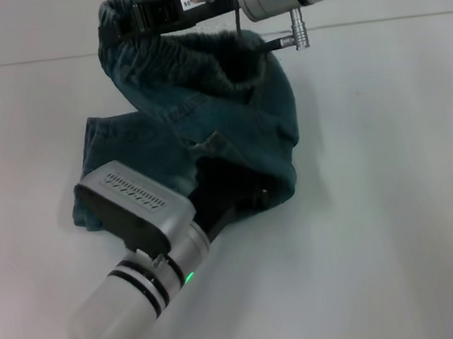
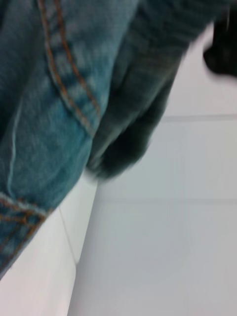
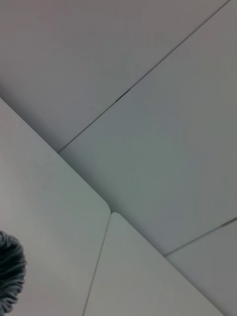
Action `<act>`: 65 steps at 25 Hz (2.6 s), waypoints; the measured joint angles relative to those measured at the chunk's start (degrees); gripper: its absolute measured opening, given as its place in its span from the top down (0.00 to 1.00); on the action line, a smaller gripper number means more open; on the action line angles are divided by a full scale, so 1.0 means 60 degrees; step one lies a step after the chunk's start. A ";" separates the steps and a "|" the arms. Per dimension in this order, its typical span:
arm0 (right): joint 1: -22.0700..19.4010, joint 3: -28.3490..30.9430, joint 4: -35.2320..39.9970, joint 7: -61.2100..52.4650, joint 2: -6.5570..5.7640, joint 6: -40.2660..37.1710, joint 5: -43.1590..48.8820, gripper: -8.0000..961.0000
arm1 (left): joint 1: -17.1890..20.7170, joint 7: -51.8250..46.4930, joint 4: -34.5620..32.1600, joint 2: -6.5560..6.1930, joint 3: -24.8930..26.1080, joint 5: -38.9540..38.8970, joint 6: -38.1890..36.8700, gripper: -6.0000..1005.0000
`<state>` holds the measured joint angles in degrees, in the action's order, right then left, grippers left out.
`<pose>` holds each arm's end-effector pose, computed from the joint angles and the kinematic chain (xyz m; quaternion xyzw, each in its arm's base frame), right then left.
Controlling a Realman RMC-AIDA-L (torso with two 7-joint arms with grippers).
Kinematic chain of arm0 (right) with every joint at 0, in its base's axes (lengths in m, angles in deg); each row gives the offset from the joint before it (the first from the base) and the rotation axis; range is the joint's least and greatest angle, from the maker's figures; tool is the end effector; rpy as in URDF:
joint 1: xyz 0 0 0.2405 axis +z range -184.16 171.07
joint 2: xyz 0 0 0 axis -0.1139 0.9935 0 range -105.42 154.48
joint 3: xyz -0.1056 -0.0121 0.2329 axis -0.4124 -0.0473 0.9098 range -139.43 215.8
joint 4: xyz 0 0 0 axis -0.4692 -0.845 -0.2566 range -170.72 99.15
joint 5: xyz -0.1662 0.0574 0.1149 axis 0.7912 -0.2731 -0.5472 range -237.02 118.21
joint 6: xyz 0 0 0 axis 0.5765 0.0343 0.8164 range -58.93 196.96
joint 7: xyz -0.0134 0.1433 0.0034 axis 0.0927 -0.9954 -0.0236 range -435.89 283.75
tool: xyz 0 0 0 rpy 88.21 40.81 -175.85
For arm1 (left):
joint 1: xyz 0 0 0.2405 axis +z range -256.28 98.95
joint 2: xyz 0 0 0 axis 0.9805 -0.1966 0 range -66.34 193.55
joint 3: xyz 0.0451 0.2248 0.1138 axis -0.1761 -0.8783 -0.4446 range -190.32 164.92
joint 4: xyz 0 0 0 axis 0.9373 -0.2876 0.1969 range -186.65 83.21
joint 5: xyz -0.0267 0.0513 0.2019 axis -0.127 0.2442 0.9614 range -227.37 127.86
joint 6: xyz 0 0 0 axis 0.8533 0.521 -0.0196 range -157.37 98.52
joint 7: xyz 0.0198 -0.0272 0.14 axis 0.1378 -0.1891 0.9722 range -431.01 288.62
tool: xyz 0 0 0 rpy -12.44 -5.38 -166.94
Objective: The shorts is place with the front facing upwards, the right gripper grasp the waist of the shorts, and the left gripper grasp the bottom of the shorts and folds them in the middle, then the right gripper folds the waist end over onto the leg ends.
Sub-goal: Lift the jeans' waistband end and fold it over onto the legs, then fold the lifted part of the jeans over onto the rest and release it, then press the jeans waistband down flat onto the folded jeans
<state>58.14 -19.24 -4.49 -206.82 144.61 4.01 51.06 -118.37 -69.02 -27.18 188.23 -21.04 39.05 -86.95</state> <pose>0.0418 0.4428 -0.0574 -0.8975 0.3844 0.2103 0.0500 -0.2039 0.3035 -0.1638 -0.8578 -0.1991 -0.2874 0.3767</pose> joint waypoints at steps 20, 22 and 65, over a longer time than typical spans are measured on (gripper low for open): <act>-0.0136 -0.0942 -0.0002 0.0328 -0.0009 -0.0047 -0.0172 0.90 | 0.2874 0.1412 -0.0013 0.0000 0.0677 -0.0057 -0.2027 0.99; -0.0135 -0.1431 0.0014 0.0228 -0.0009 0.0066 -0.0142 0.90 | 0.3142 0.1586 -0.0068 0.0000 0.0750 -0.0054 -0.2383 0.99; -0.6698 0.3485 0.3785 0.2948 -0.0348 -0.2488 -0.1998 0.04 | 0.1618 -0.3261 -0.2858 -0.0102 -0.3699 0.0260 -0.5692 0.99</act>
<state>17.95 1.67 18.22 -189.14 142.52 -10.92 39.07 -108.66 -88.58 -44.33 187.62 -43.23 40.61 -121.10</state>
